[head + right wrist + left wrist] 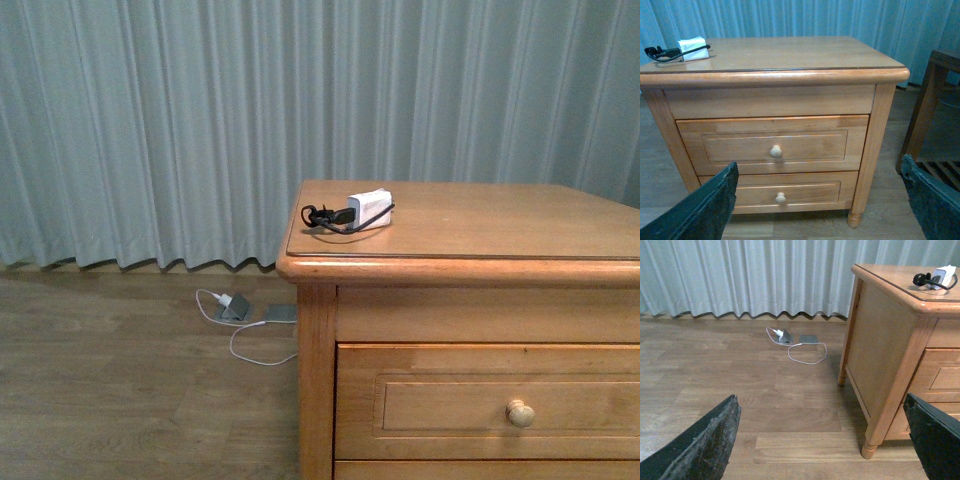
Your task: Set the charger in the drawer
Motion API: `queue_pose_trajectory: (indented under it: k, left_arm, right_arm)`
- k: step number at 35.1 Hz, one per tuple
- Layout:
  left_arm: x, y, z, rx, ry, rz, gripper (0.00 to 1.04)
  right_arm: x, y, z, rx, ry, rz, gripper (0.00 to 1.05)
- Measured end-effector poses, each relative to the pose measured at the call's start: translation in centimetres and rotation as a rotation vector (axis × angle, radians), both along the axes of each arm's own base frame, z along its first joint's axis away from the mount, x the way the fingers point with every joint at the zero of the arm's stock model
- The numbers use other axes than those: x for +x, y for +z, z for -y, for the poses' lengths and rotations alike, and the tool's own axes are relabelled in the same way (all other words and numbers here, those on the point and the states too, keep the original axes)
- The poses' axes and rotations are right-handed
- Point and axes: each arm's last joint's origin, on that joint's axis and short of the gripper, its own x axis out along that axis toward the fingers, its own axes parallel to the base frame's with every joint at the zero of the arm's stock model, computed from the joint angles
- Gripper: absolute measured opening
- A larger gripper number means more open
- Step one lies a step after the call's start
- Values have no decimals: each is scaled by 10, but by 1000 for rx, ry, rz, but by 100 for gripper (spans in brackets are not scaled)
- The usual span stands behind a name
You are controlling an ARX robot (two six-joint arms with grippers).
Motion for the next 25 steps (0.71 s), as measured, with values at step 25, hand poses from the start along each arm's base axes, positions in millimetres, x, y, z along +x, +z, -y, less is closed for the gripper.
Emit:
queue_pose_trajectory:
  k: [25]
  left_arm:
    - [0,0,0,0,1,0,98]
  right_arm:
    - [16,-4,-1,-129,47,-336,96]
